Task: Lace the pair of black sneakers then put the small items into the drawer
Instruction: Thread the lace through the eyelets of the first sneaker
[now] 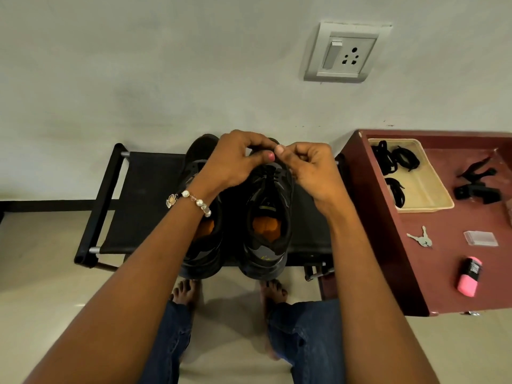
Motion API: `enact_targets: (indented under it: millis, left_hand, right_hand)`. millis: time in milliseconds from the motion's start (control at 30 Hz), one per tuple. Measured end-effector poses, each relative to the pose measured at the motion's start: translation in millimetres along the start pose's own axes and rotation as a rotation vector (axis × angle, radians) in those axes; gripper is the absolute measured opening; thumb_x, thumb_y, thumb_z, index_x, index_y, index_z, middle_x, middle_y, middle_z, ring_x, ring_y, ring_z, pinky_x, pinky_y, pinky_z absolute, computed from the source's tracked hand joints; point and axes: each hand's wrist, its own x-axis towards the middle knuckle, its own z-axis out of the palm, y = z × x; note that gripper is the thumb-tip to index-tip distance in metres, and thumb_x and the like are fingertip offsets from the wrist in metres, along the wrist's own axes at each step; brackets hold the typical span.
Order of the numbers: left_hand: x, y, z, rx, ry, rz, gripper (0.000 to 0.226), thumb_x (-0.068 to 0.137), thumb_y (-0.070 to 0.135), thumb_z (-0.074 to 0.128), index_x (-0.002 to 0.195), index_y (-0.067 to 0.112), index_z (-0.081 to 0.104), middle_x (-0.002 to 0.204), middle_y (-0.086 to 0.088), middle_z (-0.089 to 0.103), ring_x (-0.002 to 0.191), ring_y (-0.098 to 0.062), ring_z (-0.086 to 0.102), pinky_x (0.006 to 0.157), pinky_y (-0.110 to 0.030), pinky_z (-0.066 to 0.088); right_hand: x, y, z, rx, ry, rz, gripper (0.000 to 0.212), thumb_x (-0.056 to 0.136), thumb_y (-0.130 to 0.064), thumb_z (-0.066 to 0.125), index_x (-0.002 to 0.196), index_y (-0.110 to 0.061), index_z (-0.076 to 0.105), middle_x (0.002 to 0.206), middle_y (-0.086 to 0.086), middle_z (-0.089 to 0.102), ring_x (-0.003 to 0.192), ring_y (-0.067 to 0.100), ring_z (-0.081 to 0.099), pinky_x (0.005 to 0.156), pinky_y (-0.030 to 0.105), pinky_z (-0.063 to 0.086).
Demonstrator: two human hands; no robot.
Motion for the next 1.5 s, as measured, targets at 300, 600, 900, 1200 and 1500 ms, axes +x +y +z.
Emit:
enact_targets:
  millis: [300, 600, 900, 1200, 1500]
  left_hand:
    - [2, -28, -18, 0.217, 0.32, -0.215, 0.012, 0.086, 0.027, 0.07, 0.096, 0.024, 0.076, 0.095, 0.002, 0.073, 0.096, -0.016, 0.066, 0.094, -0.039, 0.05]
    - [-3, -4, 13, 0.046, 0.085, 0.035, 0.024, 0.08, 0.012, 0.075, 0.103, 0.018, 0.075, 0.098, 0.002, 0.073, 0.096, -0.007, 0.066, 0.092, -0.018, 0.047]
    - [-3, -9, 23, 0.067, 0.084, -0.014, 0.011, 0.089, 0.018, 0.066, 0.095, 0.011, 0.072, 0.087, 0.001, 0.07, 0.079, -0.01, 0.064, 0.075, -0.02, 0.05]
    - [-2, -16, 44, 0.43, -0.059, -0.131, 0.014, 0.088, 0.017, 0.059, 0.083, 0.013, 0.071, 0.097, -0.007, 0.049, 0.086, -0.023, 0.054, 0.067, -0.032, 0.041]
    - [-9, -26, 79, 0.205, 0.2, -0.374, 0.029, 0.086, 0.032, 0.062, 0.058, 0.037, 0.054, 0.092, -0.009, 0.064, 0.088, -0.031, 0.061, 0.074, -0.046, 0.055]
  right_hand:
    - [2, 19, -19, 0.054, 0.043, 0.149, 0.009, 0.093, -0.004, 0.062, 0.092, -0.004, 0.071, 0.066, 0.003, 0.067, 0.053, 0.005, 0.057, 0.051, 0.015, 0.045]
    - [4, 16, 7, 0.125, 0.135, 0.234, 0.016, 0.081, -0.016, 0.078, 0.072, -0.007, 0.068, 0.061, 0.007, 0.068, 0.047, 0.011, 0.056, 0.042, 0.015, 0.04]
    - [0, 20, 1, 0.169, 0.061, 0.354, 0.016, 0.081, -0.024, 0.078, 0.084, -0.009, 0.073, 0.065, -0.002, 0.067, 0.058, 0.008, 0.056, 0.051, 0.017, 0.043]
    - [-14, 17, -5, -0.358, -0.172, 0.444, 0.024, 0.081, -0.01, 0.078, 0.102, -0.004, 0.068, 0.1, 0.014, 0.069, 0.081, 0.019, 0.068, 0.063, 0.036, 0.062]
    - [-16, 18, -6, -0.329, -0.117, 0.426, 0.01, 0.086, -0.006, 0.071, 0.095, -0.006, 0.069, 0.099, 0.016, 0.07, 0.075, 0.014, 0.066, 0.059, 0.032, 0.061]
